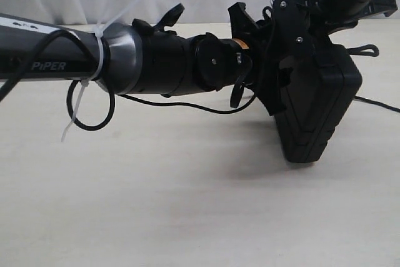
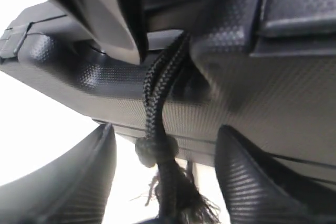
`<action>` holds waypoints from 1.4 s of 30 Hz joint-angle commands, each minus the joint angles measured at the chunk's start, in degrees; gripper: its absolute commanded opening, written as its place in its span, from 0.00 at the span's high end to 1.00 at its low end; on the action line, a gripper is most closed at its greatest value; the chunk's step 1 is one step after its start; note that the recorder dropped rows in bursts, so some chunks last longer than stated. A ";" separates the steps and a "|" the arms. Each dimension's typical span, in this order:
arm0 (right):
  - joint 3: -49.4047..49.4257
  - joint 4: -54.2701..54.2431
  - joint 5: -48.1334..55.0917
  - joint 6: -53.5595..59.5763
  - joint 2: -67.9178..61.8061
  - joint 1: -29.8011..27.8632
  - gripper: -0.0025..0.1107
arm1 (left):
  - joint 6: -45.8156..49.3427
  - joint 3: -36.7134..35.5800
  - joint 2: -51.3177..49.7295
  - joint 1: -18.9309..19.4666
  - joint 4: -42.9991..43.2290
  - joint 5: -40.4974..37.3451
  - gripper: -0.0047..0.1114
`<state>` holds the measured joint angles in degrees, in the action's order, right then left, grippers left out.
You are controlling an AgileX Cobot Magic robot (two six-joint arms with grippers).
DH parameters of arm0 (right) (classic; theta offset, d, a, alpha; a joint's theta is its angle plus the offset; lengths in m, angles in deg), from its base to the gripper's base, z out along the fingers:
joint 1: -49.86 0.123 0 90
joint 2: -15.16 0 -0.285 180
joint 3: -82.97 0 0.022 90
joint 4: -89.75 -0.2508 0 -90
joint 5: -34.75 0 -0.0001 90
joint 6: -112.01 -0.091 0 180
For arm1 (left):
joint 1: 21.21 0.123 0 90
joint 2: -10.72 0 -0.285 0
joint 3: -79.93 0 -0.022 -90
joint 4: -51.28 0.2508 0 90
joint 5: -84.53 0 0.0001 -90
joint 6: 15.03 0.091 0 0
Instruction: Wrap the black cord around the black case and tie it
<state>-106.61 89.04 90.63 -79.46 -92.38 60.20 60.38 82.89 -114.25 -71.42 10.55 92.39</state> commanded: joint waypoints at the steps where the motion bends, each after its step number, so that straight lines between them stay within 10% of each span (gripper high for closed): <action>1: -0.86 -0.35 -2.05 0.31 0.61 -0.25 0.94 | 1.23 -0.09 0.98 -0.33 -0.41 0.39 0.50; 23: -0.86 -0.35 -2.05 0.31 0.61 -0.25 0.94 | 0.84 -2.78 4.51 5.66 -1.06 -15.97 0.50; 38: -0.86 -0.35 -2.05 0.31 0.61 -0.25 0.94 | 0.84 -2.78 0.82 5.56 -0.43 -8.25 0.54; 42: -0.86 -0.35 -2.05 0.31 0.61 -0.25 0.94 | 0.84 -2.78 0.82 5.56 -0.43 -7.10 0.72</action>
<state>-106.61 89.04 90.63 -79.46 -92.38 60.20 61.52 80.17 -113.50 -65.89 10.31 83.73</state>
